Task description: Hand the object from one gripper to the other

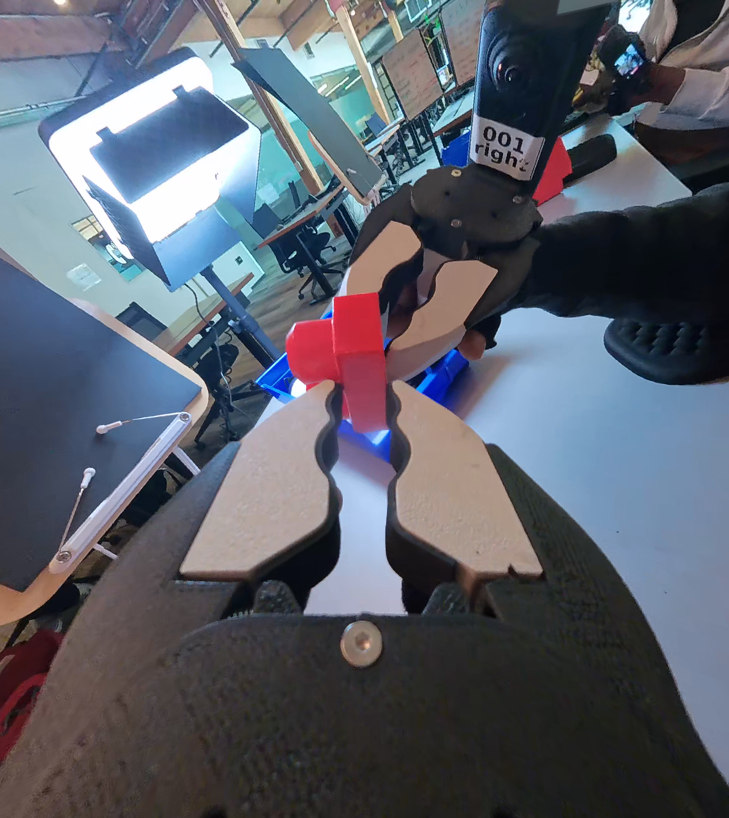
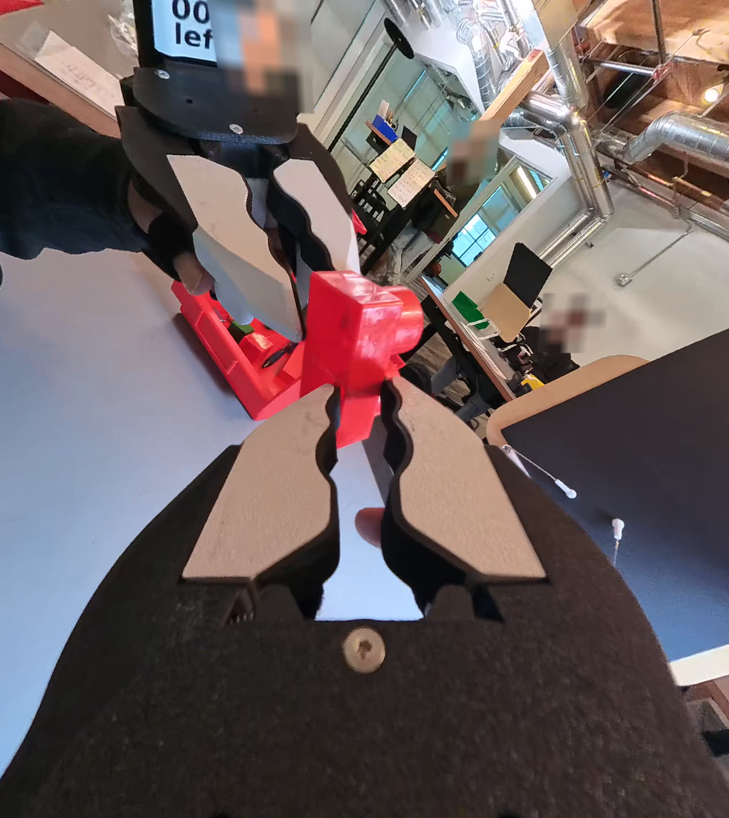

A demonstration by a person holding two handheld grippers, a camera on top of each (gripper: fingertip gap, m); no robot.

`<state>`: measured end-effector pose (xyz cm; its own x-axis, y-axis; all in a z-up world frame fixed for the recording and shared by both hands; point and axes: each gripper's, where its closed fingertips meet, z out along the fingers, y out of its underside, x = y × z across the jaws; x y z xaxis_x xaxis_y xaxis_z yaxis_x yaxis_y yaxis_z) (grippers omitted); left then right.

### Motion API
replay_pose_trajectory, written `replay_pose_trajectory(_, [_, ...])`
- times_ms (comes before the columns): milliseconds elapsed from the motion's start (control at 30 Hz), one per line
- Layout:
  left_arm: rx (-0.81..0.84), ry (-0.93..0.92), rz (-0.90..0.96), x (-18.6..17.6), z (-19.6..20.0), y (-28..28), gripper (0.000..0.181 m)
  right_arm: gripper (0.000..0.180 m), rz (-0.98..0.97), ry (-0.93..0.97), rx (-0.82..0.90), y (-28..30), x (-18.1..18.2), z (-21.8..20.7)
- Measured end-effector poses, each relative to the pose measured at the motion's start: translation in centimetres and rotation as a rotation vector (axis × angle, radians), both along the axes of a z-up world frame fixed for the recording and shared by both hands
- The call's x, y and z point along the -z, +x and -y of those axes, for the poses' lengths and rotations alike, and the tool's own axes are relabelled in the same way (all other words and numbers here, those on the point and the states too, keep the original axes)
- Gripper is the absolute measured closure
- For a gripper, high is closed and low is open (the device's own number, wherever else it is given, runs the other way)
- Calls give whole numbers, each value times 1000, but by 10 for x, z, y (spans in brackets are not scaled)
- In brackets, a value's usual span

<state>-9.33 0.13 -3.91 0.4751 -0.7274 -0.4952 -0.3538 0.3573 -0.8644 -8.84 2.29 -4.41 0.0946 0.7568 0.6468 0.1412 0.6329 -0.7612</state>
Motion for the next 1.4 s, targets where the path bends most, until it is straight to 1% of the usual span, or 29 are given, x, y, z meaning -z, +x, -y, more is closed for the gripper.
replay_pose_trajectory(133, [-14, 15, -19, 0, 0, 0, 163, 161, 28, 2, 24, -2, 5, -2])
replay_pose_trajectory(267, [-18, 27, -74, 4, 1, 1, 163, 155, 103, 26, 61, -7, 16, -3])
replay_pose_trajectory(300, [-12, 34, -80, 4, 3, 1, 165, 157, 121, 32, 65, -8, 19, -3])
replay_pose_trajectory(333, [-4, 44, -77, 2, 5, 1, 181, 161, 132, 35, 65, -9, 22, -3])
replay_pose_trajectory(400, [-4, 47, -67, 0, 6, 1, 181, 163, 130, 35, 58, -10, 24, -2])
replay_pose_trajectory(533, [-10, 33, -46, -1, 4, -2, 181, 167, 66, -20, 36, -10, 19, -4])
replay_pose_trajectory(567, [-7, 26, -28, -2, 3, -2, 179, 167, 51, -40, 27, -10, 17, -4])
replay_pose_trajectory(700, [13, -15, 59, -9, 2, -6, 163, 170, -12, -81, 19, -7, 7, -6])
replay_pose_trajectory(800, [12, -35, 90, -11, -1, -12, 157, 170, -54, -101, 28, -3, 0, -9])
replay_pose_trajectory(867, [3, -53, 85, -7, -3, -13, 153, 170, -91, -114, 27, -2, -6, -10])
replay_pose_trajectory(967, [-22, -91, 58, 4, -11, -9, 139, 170, -159, -145, -14, -3, -15, -1])
replay_pose_trajectory(1067, [-14, -71, 52, 7, -10, 1, 137, 172, -223, -203, -71, -8, -20, 9])
replay_pose_trajectory(1167, [-11, -50, 62, 3, -8, 2, 138, 172, -233, -234, -90, -5, -21, 7])
replay_pose_trajectory(1233, [-1, -41, 78, -1, -5, 2, 142, 172, -238, -235, -82, -4, -22, 4])
replay_pose_trajectory(1400, [-6, -42, 62, 0, -6, 0, 143, 173, -211, -211, -72, -3, -21, 3])
